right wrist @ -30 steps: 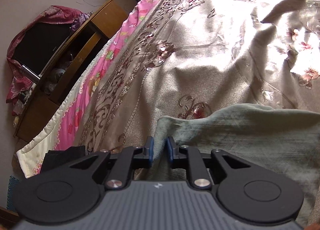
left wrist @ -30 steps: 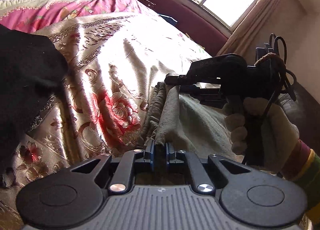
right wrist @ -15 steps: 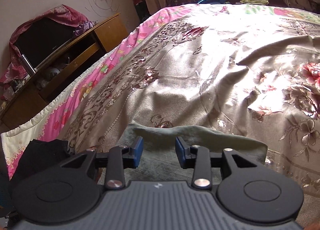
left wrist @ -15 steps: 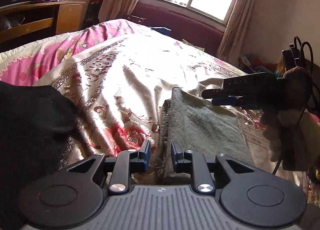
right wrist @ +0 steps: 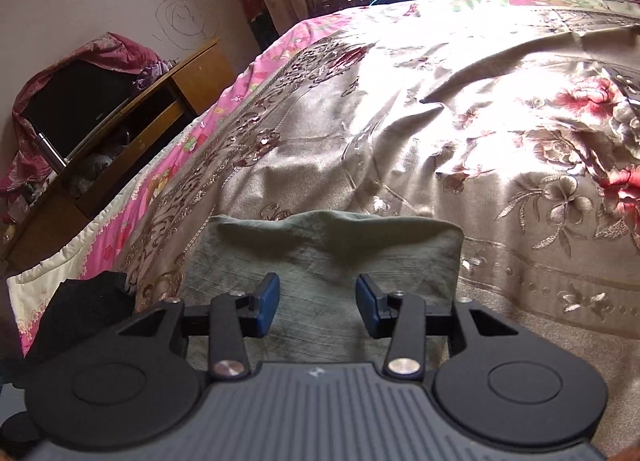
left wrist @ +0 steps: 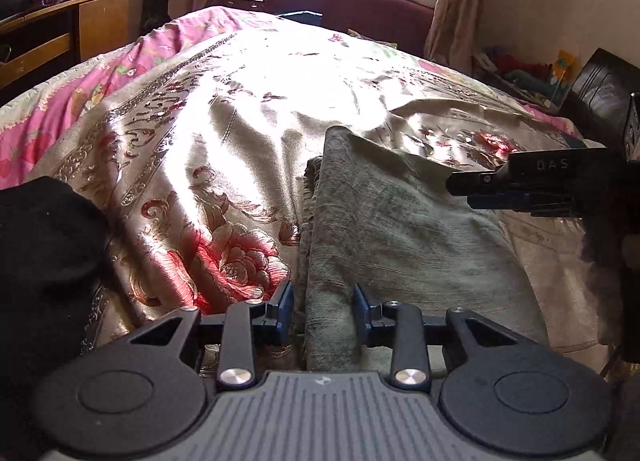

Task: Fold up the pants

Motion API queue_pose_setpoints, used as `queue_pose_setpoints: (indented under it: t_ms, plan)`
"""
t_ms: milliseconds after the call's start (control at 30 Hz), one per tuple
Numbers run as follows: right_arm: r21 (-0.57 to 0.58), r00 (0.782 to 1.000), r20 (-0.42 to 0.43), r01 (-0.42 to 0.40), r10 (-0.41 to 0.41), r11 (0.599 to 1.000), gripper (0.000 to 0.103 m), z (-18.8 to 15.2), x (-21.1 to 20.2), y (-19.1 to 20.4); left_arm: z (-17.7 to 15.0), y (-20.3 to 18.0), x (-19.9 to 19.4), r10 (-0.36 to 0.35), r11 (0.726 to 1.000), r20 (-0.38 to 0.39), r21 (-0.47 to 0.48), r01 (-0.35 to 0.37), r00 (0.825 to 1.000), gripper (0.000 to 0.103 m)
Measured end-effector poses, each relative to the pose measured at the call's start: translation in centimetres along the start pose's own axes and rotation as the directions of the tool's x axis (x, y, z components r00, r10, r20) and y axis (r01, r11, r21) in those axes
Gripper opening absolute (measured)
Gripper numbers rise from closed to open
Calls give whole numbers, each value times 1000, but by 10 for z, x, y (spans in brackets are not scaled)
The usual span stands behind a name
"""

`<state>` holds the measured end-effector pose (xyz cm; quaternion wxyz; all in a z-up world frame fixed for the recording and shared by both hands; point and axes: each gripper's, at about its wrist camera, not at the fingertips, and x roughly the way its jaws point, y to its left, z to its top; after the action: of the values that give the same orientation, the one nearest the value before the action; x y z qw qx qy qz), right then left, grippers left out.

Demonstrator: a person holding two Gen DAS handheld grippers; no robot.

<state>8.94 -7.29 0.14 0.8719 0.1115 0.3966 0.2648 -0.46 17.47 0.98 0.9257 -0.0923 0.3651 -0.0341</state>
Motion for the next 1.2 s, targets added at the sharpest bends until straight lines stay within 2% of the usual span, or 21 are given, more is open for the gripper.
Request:
queue_pose_setpoints:
  t_ms: [67, 167, 300, 367, 533, 700, 833, 933, 1000, 1067, 1133, 1200]
  plan:
    - [23, 1000, 1, 1, -1, 1000, 45, -15, -27, -6, 1, -9, -8, 14, 999, 26, 52, -15, 1000, 46]
    - [92, 998, -56, -20, 25, 996, 45, -50, -52, -14, 1, -18, -6, 16, 995, 18, 101, -17, 1000, 47]
    - [124, 983, -180, 0, 22, 992, 45, -94, -53, -15, 1, -23, 14, 52, 991, -46, 129, -46, 998, 47]
    - [152, 980, -191, -17, 46, 988, 45, -99, -53, -17, 1, -23, 19, 65, 989, -62, 134, -56, 996, 47]
    - [161, 996, -54, -58, 68, 985, 45, -66, -67, -30, 9, -31, 7, 80, 977, -14, 199, -76, 997, 47]
    - [110, 999, 46, -33, 28, 993, 45, -18, -32, -39, 28, -39, 9, 61, 966, 63, 247, -75, 996, 48]
    - [102, 995, 49, -93, 88, 990, 45, 12, 18, -36, 51, -40, 31, 26, 960, 100, 273, -53, 995, 49]
    - [83, 997, 22, -72, 71, 994, 45, 23, 55, -35, 63, -35, 56, 20, 957, 113, 286, -52, 993, 50]
    - [85, 999, 7, -43, 43, 995, 43, 22, 73, -40, 68, -26, 75, 47, 961, 96, 266, -71, 994, 50]
    - [99, 999, 11, -32, 31, 995, 43, 21, 79, -47, 72, -14, 89, 89, 967, 81, 231, -106, 993, 55]
    - [136, 999, 18, -40, 38, 990, 43, 21, 78, -55, 72, 0, 97, 93, 976, 68, 190, -105, 993, 66]
    - [148, 999, 25, -26, 23, 989, 44, 22, 67, -57, 72, 5, 95, 97, 979, 71, 171, -108, 993, 66]
